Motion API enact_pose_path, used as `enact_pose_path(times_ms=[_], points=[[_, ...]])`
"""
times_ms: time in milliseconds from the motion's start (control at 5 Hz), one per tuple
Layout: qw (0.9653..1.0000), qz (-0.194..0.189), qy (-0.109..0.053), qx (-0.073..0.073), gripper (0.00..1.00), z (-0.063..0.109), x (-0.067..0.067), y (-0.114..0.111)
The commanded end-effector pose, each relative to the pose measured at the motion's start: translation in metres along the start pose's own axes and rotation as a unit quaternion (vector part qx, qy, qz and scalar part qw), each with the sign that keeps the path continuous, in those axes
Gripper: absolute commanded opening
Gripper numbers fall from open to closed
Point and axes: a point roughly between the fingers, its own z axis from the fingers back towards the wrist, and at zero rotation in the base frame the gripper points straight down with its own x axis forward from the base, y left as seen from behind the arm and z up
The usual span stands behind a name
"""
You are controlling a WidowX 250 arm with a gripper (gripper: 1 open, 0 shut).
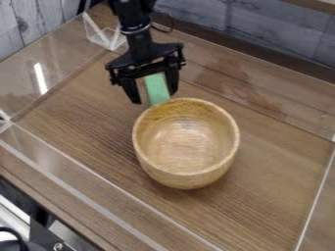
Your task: Put green object into wooden bowl
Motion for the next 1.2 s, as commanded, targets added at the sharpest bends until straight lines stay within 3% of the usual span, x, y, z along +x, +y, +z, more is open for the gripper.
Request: enact_pose_path(times_ms=[0,200,400,600,800,1000], points=[[0.9994,-0.001,-0.033,-0.012,1.0,0.012,0.017,-0.015],[0.9991,-0.014,-0.039,-0.01,1.0,0.01,0.028,-0.019],[0.9991,-0.003,-0.041,-0.007,0.0,0.014,0.014,-0.02],[0.9992,0.0,-0.036,-0.017,0.0,0.035,-0.007,-0.024],[0.998,-0.058,-0.015,-0.022,0.0,0.056,-0.018,-0.025],[0.9923,-0.122,0.003,-0.019,0.0,0.063,-0.034,-0.022]])
